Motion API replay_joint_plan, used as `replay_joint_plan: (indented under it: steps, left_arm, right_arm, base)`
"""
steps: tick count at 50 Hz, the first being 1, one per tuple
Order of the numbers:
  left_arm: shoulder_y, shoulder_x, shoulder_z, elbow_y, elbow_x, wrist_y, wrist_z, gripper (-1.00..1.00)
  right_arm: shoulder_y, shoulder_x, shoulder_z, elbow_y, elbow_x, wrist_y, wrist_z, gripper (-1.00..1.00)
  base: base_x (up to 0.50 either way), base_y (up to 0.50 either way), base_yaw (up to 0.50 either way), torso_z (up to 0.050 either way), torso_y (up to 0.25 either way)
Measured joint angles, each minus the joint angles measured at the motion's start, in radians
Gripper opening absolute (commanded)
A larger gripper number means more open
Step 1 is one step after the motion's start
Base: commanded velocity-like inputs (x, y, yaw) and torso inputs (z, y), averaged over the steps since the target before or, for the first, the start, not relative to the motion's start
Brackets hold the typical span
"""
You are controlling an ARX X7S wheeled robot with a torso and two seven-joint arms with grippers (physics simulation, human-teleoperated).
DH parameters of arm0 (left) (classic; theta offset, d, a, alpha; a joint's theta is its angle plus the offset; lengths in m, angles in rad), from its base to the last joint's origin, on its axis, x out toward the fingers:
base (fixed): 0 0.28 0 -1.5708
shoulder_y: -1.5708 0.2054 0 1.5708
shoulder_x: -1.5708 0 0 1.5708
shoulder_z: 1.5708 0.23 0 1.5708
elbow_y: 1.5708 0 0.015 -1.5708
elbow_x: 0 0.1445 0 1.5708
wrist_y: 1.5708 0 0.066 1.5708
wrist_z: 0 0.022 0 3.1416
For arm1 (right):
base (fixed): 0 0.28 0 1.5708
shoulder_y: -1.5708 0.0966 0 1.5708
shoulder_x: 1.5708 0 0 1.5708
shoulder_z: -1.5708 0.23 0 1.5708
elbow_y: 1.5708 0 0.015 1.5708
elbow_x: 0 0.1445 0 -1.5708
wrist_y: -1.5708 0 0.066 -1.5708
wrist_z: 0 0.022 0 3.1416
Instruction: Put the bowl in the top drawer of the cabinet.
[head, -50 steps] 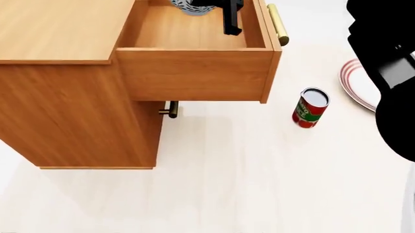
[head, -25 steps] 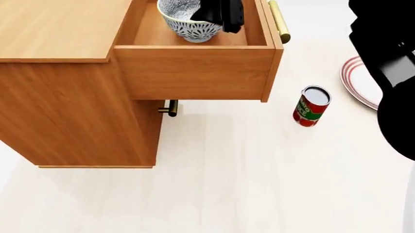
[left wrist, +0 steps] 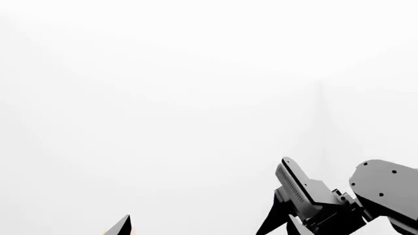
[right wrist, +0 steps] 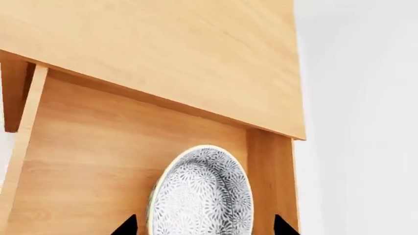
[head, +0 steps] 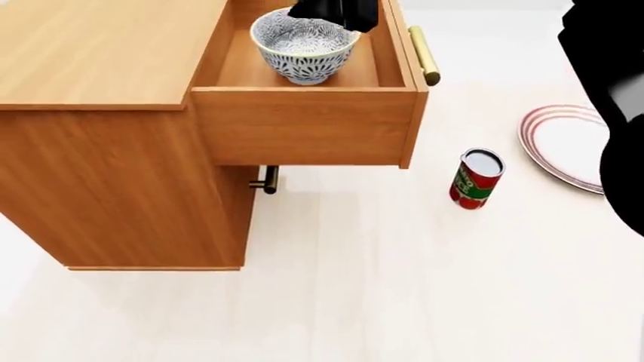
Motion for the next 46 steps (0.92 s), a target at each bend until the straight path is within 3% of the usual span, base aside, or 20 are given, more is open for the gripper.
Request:
replay_joint_plan:
  steps: [16,35,46]
  left_arm:
    - [0.019,0.016,-0.013,0.001,0.015,-0.011,0.015,1.00]
    - [0.014,0.019,-0.001,0.007,0.017,-0.006,0.013,1.00]
    - [0.008,0.017,0.008,0.012,0.011,0.000,0.009,1.00]
  right_arm:
    - [0.033,0.035,0.031,0.021,0.001,-0.114,0.040,1.00]
    - [0.100,0.596,0.117,-0.993,0.170,0.298,0.489,1.00]
    - [0.154,0.851,0.249,-1.479,0.353,0.590,0.769,1.00]
  base:
    - [0.00,0.00,0.00,0.000,0.138]
    - [0.00,0.00,0.00,0.000,0.126]
    - [0.00,0.00,0.00,0.000,0.111]
